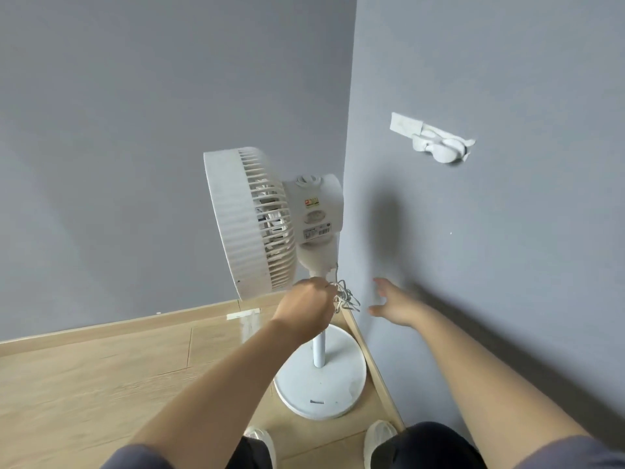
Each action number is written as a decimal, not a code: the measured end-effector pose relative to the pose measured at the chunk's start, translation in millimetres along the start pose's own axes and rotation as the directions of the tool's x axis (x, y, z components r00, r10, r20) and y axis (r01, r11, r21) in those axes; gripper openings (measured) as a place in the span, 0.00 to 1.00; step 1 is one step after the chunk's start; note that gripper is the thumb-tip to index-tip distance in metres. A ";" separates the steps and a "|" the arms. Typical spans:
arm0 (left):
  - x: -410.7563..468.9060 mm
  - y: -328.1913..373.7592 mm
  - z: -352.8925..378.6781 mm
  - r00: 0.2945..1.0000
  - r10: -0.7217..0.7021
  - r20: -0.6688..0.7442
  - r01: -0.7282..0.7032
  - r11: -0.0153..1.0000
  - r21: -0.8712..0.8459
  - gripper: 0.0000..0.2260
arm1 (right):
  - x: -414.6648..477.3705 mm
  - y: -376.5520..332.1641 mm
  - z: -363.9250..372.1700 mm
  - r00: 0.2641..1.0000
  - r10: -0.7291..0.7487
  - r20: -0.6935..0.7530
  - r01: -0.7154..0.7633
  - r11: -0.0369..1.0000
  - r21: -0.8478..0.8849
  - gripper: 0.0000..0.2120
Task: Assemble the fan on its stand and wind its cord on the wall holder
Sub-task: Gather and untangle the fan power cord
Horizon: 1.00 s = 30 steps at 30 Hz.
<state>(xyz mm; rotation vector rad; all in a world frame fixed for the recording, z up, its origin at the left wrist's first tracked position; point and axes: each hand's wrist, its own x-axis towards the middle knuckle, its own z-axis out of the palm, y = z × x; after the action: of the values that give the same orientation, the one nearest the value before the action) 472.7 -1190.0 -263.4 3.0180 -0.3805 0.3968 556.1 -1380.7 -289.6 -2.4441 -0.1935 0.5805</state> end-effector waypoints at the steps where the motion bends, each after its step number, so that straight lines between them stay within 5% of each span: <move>1: 0.6 -3.1 10.8 0.999 -0.029 0.019 0.029 1.000 -0.003 0.09 | 6.7 0.7 7.8 1.000 0.002 0.015 -0.002 1.000 0.012 0.37; 5: 11.7 -17.7 56.0 0.990 -0.115 0.085 0.120 0.992 -0.046 0.10 | 41.1 2.1 35.7 0.999 -0.005 0.036 0.004 1.000 0.026 0.33; 11: 20.3 -40.4 96.5 0.978 -0.184 0.095 0.197 0.969 -0.148 0.13 | 77.7 -8.9 62.4 0.992 -0.024 -0.128 0.041 0.991 0.125 0.30; 19: 15.5 -49.6 111.2 0.903 -0.388 0.185 0.429 0.842 -0.326 0.13 | 90.0 -12.3 76.8 0.982 0.004 -0.189 0.036 0.977 0.208 0.29; 23: 12.1 -46.7 103.8 0.800 -0.502 0.328 0.599 0.690 -0.407 0.15 | 72.5 -9.7 77.0 0.991 0.051 -0.126 -0.014 0.961 0.276 0.27; 27: 6.9 -41.0 100.8 0.632 -0.471 0.615 0.768 0.275 -0.579 0.23 | 56.6 -3.3 75.9 0.989 0.106 -0.104 -0.066 0.939 0.336 0.23; 30: 5.0 -30.8 94.0 0.663 -0.421 0.620 0.719 0.126 -0.684 0.16 | 42.4 0.7 73.0 0.983 0.134 -0.125 -0.078 0.921 0.381 0.22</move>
<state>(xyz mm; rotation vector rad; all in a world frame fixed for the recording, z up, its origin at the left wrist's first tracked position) 508.3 -1171.3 -354.0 1.7964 0.4989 -0.2846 561.2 -1330.9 -357.6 -2.1196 0.1061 0.4321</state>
